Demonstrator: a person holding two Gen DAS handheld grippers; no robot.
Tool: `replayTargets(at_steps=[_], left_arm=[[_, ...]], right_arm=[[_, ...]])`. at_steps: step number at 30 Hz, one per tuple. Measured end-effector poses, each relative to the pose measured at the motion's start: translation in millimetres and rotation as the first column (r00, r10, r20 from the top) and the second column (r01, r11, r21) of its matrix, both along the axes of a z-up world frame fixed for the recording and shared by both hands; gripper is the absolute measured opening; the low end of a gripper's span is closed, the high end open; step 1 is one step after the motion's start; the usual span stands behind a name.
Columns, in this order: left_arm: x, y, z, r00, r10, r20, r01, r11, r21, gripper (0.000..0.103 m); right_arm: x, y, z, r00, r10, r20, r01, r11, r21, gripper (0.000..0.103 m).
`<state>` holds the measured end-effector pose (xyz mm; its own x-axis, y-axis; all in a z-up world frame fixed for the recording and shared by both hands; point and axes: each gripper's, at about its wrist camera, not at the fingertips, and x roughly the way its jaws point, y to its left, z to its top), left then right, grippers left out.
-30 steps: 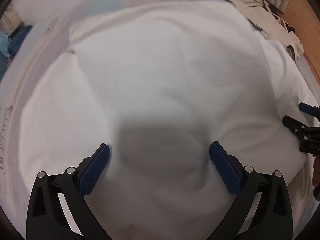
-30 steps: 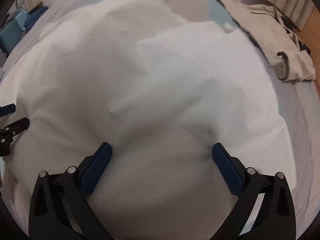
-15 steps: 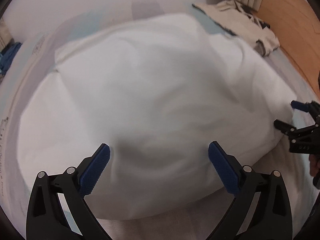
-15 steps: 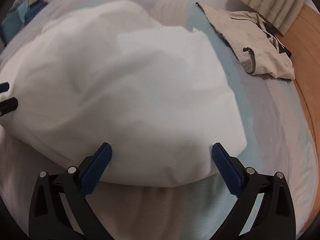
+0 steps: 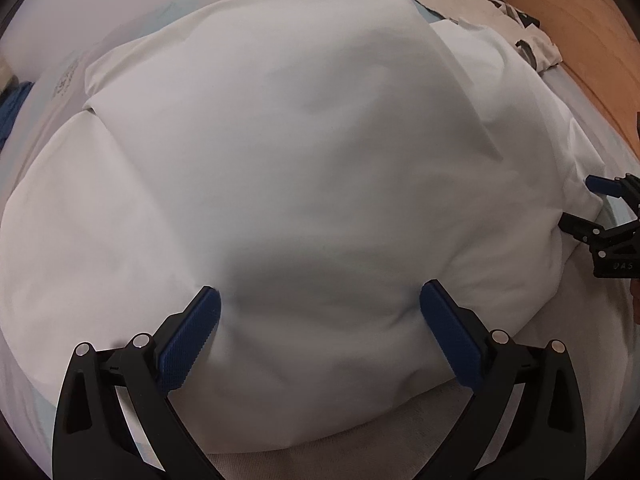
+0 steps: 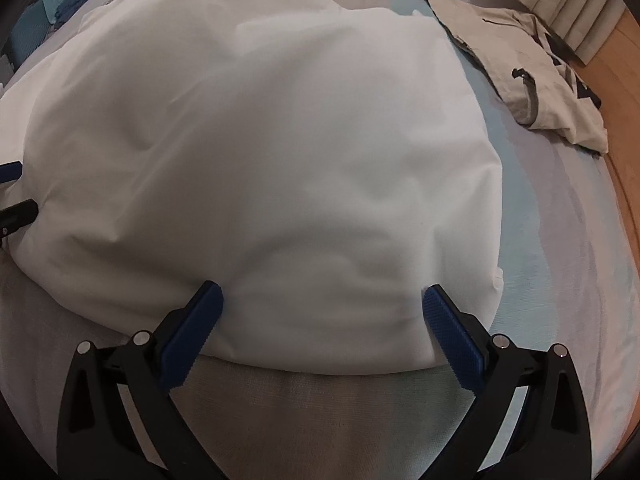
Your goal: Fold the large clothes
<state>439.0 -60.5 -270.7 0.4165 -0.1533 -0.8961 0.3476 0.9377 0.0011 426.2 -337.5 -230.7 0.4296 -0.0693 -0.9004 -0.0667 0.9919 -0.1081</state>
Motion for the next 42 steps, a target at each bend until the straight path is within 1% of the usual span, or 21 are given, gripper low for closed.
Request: replayTargets(at_steps=[7,11,13,14,16,18,20,22,24,28,30,33,38,41,42], left_arm=[[4,-7,-4,1.0,0.002,0.005,-0.002,0.999,0.034,0.099],[5,-6,-2,1.0,0.015,0.002,-0.015,0.999,0.031,0.099],[6,-7,7,1.0,0.025,0.003,-0.025,0.999,0.035,0.098],[5,-9,15,0.999,0.023,0.025,-0.024,0.999,0.042,0.097],[4,-11,30,0.998,0.021,0.063,-0.023,0.999,0.034,0.097],[11,-11,37,0.997,0.045,0.059,-0.046,0.999,0.011,0.097],[21,-13,37,0.997,0.064,0.048,-0.065,0.998,0.002,0.097],[27,-11,34,0.997,0.071,0.037,-0.071,0.997,0.003,0.097],[28,-13,30,0.997,0.072,0.035,-0.073,0.997,0.011,0.098],[21,-3,23,0.993,0.122,0.001,-0.122,0.992,-0.017,0.098],[15,1,21,0.99,0.138,-0.006,-0.138,0.99,-0.021,0.098],[16,-6,25,0.992,0.126,0.018,-0.126,0.992,-0.01,0.097],[49,-25,28,0.993,0.118,0.029,-0.117,0.993,-0.012,0.097],[71,-34,29,0.99,0.138,0.025,-0.137,0.99,-0.02,0.097],[77,-37,30,0.989,0.146,0.024,-0.145,0.989,-0.024,0.097]], right_arm=[[2,2,0,1.0,-0.01,-0.009,0.01,1.0,0.003,0.096],[2,3,12,0.999,-0.038,-0.005,0.038,0.999,-0.017,0.096],[-4,4,23,0.997,-0.08,0.025,0.08,0.996,-0.028,0.096],[-8,3,30,0.993,-0.108,0.038,0.108,0.994,-0.011,0.096],[-15,-1,37,0.985,-0.171,0.03,0.169,0.985,0.043,0.096],[-22,-5,41,0.971,-0.238,0.013,0.236,0.968,0.08,0.096],[-28,-11,40,0.953,-0.303,-0.017,0.302,0.944,0.132,0.096],[-32,-17,35,0.93,-0.362,-0.057,0.366,0.915,0.171,0.096],[-34,-22,30,0.917,-0.392,-0.076,0.399,0.897,0.191,0.096],[-35,-28,19,0.902,-0.421,-0.096,0.432,0.864,0.26,0.096],[-33,-30,18,0.895,-0.438,-0.085,0.443,0.85,0.286,0.096],[-26,-31,17,0.888,-0.453,-0.071,0.451,0.835,0.314,0.096],[-7,-37,21,0.871,-0.49,-0.046,0.469,0.799,0.375,0.096],[-1,-41,18,0.853,-0.518,-0.066,0.494,0.76,0.423,0.096],[-1,-43,15,0.85,-0.522,-0.071,0.498,0.752,0.432,0.097]])
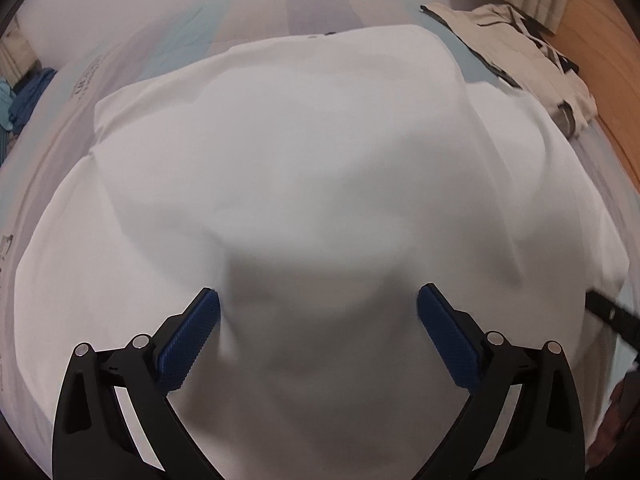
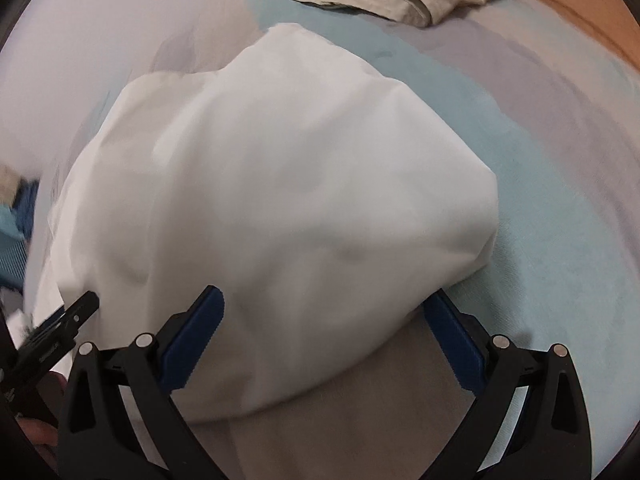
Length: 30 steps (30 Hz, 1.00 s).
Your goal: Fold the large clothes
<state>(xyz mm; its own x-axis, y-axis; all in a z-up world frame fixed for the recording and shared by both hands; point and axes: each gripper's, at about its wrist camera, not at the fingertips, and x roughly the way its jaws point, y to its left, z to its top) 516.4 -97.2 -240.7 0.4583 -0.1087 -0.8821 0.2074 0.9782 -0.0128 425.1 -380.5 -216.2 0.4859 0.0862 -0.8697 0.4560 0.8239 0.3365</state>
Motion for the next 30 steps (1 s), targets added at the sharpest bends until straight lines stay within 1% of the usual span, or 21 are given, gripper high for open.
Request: replayTargets(at_steps=[1,3,5,6,8,10,11,12,13,15,17,18,20,22,23,25,27,28,29,30], left_arm=[[4,0,2,1.0,0.005,0.002,-0.005,1.0,-0.003,0.097],[13,-5,8,1.0,0.008,0.012,-0.008,1.0,-0.007,0.097],[18,-8,21,0.999,0.003,0.044,-0.003,1.0,-0.01,0.097],[20,-10,28,0.998,0.001,0.056,-0.001,1.0,0.002,0.097],[22,-10,35,0.998,0.001,0.064,0.0,1.0,-0.009,0.097],[24,-11,40,0.997,0.001,0.082,-0.001,1.0,-0.005,0.097],[26,-12,38,0.997,-0.006,0.079,0.007,1.0,-0.003,0.097],[30,-16,32,0.998,-0.016,0.056,0.016,1.0,0.007,0.097],[34,-19,26,0.999,-0.021,0.039,0.02,1.0,0.014,0.097],[39,-25,14,0.999,-0.03,0.022,0.029,0.999,0.033,0.097],[42,-28,9,0.999,-0.036,0.011,0.035,0.999,0.039,0.097],[43,-29,6,0.999,-0.043,0.006,0.043,0.998,0.043,0.097],[45,-31,4,0.999,-0.051,-0.001,0.051,0.998,0.042,0.097],[47,-31,1,0.999,-0.052,-0.014,0.052,0.998,0.036,0.097],[48,-31,-1,0.998,-0.052,-0.022,0.053,0.998,0.034,0.097],[52,-30,-4,0.998,-0.054,-0.042,0.055,0.998,0.025,0.097],[53,-29,-7,0.997,-0.061,-0.051,0.062,0.998,0.024,0.097],[53,-28,-9,0.997,-0.062,-0.054,0.063,0.998,0.021,0.098],[51,-30,-10,0.997,-0.062,-0.056,0.063,0.998,0.017,0.098],[51,-30,-12,0.996,-0.063,-0.058,0.064,0.998,0.016,0.098]], right_arm=[[1,-2,-5,1.0,0.002,-0.006,-0.002,1.0,0.006,0.097],[-4,3,-4,1.0,0.011,0.0,-0.011,1.0,0.009,0.097],[-7,1,-2,1.0,0.014,0.0,-0.014,1.0,0.014,0.095],[-9,-1,-2,1.0,0.009,0.001,-0.009,1.0,0.024,0.095],[-13,-11,-1,1.0,-0.019,0.01,0.019,0.997,0.07,0.09],[-19,-21,0,0.998,-0.066,0.022,0.063,0.989,0.131,0.088],[-21,-25,-1,0.996,-0.083,0.026,0.078,0.985,0.155,0.087],[-23,-27,-2,0.995,-0.096,0.022,0.09,0.979,0.183,0.087],[-22,-26,-4,0.996,-0.09,0.01,0.087,0.978,0.192,0.088],[-19,-22,-6,0.997,-0.082,0.006,0.079,0.981,0.177,0.088],[-13,-18,-8,0.998,-0.069,0.004,0.067,0.985,0.16,0.095],[-8,-17,-8,0.998,-0.063,0.012,0.061,0.986,0.152,0.095],[-3,-17,-7,0.996,-0.075,0.045,0.066,0.984,0.168,0.095],[1,-21,-5,0.991,-0.102,0.089,0.08,0.972,0.219,0.095],[4,-23,-6,0.99,-0.104,0.091,0.08,0.97,0.231,0.095],[7,-23,-15,0.993,-0.099,0.063,0.082,0.969,0.235,0.095],[6,-25,-14,0.992,-0.107,0.068,0.087,0.966,0.243,0.094],[5,-25,-12,0.991,-0.112,0.076,0.089,0.963,0.256,0.091],[6,-26,-10,0.989,-0.119,0.093,0.088,0.954,0.287,0.08],[6,-27,-9,0.987,-0.117,0.109,0.076,0.944,0.321,0.074]])
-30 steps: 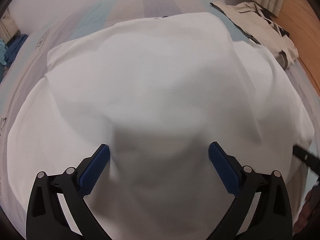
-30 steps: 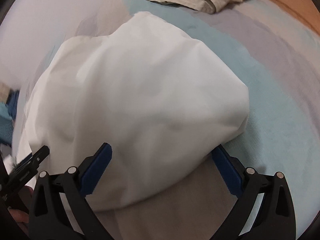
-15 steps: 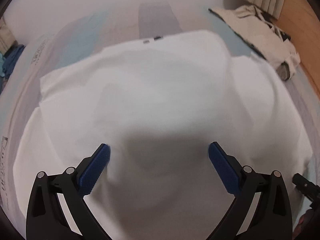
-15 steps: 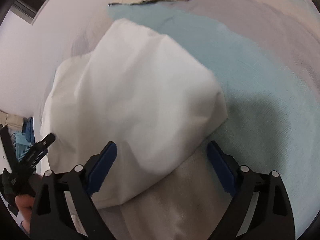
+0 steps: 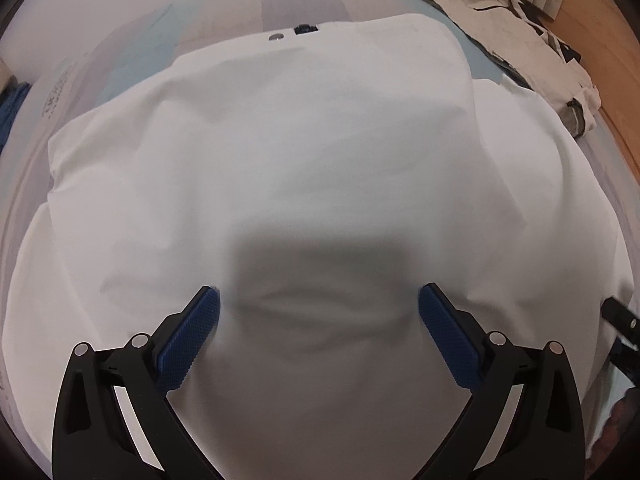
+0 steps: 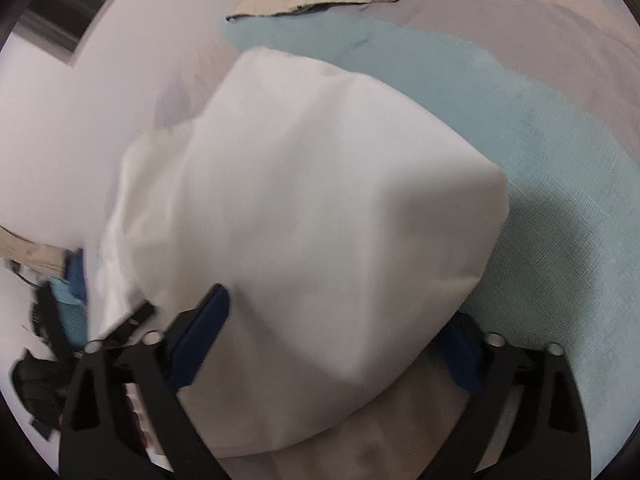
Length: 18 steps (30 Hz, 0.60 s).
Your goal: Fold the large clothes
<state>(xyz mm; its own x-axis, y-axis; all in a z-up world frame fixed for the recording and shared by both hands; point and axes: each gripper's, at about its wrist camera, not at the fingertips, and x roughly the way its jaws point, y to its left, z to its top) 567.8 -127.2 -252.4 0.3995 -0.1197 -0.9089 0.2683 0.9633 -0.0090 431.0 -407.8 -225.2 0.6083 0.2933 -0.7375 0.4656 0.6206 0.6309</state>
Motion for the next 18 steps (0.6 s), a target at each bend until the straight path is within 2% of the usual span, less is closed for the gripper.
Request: replayTargets(at_steps=[2,5,12,16,18], left_arm=[[0,-2,-3,1.0,0.001,-0.004,-0.001,1.0,0.002,0.098],[-1,-3,-6,1.0,0.005,-0.015,-0.005,1.0,0.01,0.098],[-4,3,-3,1.0,0.002,-0.02,-0.002,1.0,-0.001,0.098],[-3,2,-2,1.0,0.004,-0.018,-0.004,1.0,-0.004,0.097],[-4,1,-2,1.0,-0.001,-0.016,0.001,1.0,-0.002,0.097]], right_arm=[[-7,-3,-6,1.0,0.022,-0.007,-0.021,0.999,0.032,0.057],[-16,-13,-22,0.999,-0.042,-0.002,0.042,0.987,0.155,0.048],[-24,-6,-19,0.999,-0.039,-0.031,0.043,0.987,0.155,0.049],[-10,-9,-23,0.999,-0.03,-0.02,0.033,0.986,0.163,0.058],[-3,-12,-23,0.999,-0.041,-0.016,0.043,0.983,0.18,0.059]])
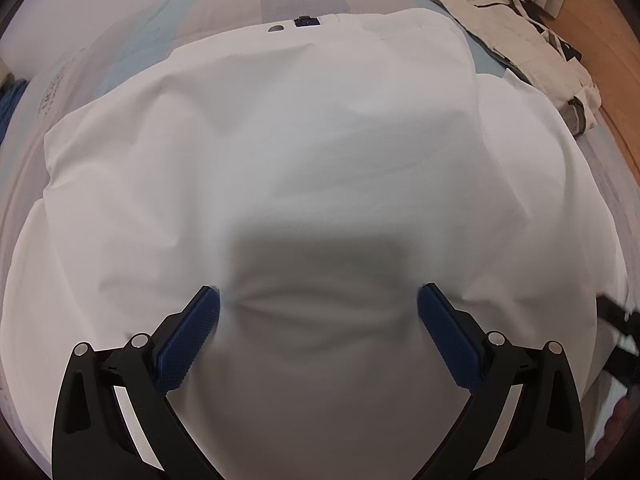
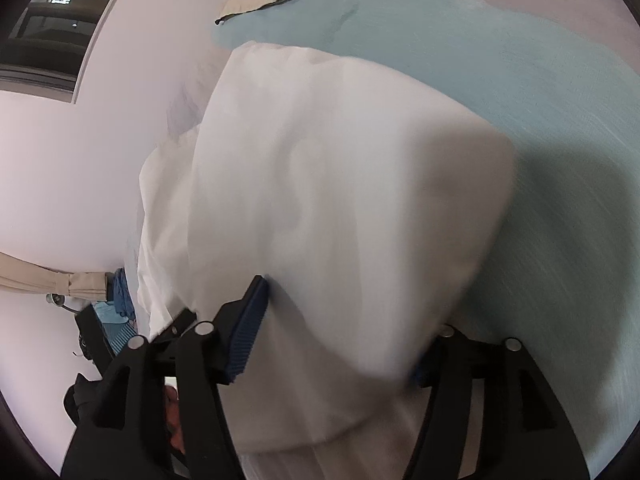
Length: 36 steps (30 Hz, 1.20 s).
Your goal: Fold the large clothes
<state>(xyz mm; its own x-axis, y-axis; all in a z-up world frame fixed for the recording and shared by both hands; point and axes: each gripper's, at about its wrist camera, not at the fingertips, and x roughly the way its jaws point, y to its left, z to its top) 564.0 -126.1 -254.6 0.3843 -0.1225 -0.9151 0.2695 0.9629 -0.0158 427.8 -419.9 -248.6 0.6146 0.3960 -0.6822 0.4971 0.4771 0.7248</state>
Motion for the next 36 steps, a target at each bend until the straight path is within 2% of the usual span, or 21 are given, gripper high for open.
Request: replayTargets(at_steps=[1,2,3,4,5,7,11,15,17,22,26,29,32,36], left_arm=[[0,0,0,1.0,-0.002,0.0,0.002,1.0,0.001,0.097],[0,0,-1,1.0,-0.006,0.0,0.006,1.0,0.003,0.097],[-1,0,-3,1.0,-0.007,-0.001,0.007,1.0,0.004,0.097],[1,0,-2,1.0,-0.007,-0.001,0.007,1.0,0.006,0.097],[1,0,-2,1.0,-0.007,-0.002,0.007,1.0,0.008,0.097],[1,0,-3,1.0,-0.005,-0.002,0.005,1.0,0.007,0.097],[2,0,-5,1.0,-0.006,-0.004,0.006,1.0,0.011,0.098],[3,-1,-8,1.0,-0.004,-0.007,0.004,1.0,0.016,0.098],[3,-1,-9,1.0,-0.006,-0.007,0.006,1.0,0.018,0.098],[5,0,-12,1.0,-0.012,-0.001,0.012,1.0,0.027,0.098],[1,0,-6,1.0,-0.018,0.012,0.018,0.999,0.035,0.096],[-5,5,3,1.0,-0.005,0.019,0.004,1.0,0.029,0.089],[-15,14,16,0.999,-0.004,0.037,0.003,1.0,0.021,0.089],[-29,28,29,0.997,-0.012,0.073,0.009,0.999,0.046,0.09]], right_arm=[[2,-1,-3,1.0,-0.009,-0.003,0.009,1.0,0.017,0.059],[2,-3,-5,1.0,-0.019,-0.009,0.02,0.999,0.038,0.054],[2,-4,-7,1.0,-0.02,-0.007,0.02,0.998,0.055,0.047],[0,-7,-8,1.0,-0.019,-0.003,0.019,0.997,0.08,0.032],[-2,-8,-9,1.0,-0.027,0.002,0.027,0.994,0.11,0.024],[-1,-7,-4,1.0,-0.018,0.008,0.017,0.994,0.111,0.016],[2,-6,7,1.0,-0.02,-0.017,0.022,0.996,0.09,0.015],[12,9,34,0.999,0.041,-0.023,-0.043,0.995,-0.087,0.015],[16,14,44,0.998,0.053,-0.027,-0.056,0.989,-0.134,0.015],[37,47,82,0.987,0.152,-0.043,-0.157,0.922,-0.355,0.014],[45,64,102,0.975,0.223,-0.021,-0.211,0.886,-0.412,0.01],[53,78,117,0.963,0.269,-0.009,-0.245,0.863,-0.442,0.009],[57,89,125,0.954,0.301,-0.007,-0.271,0.847,-0.457,0.008],[61,108,141,0.94,0.34,-0.003,-0.299,0.82,-0.489,0.008]])
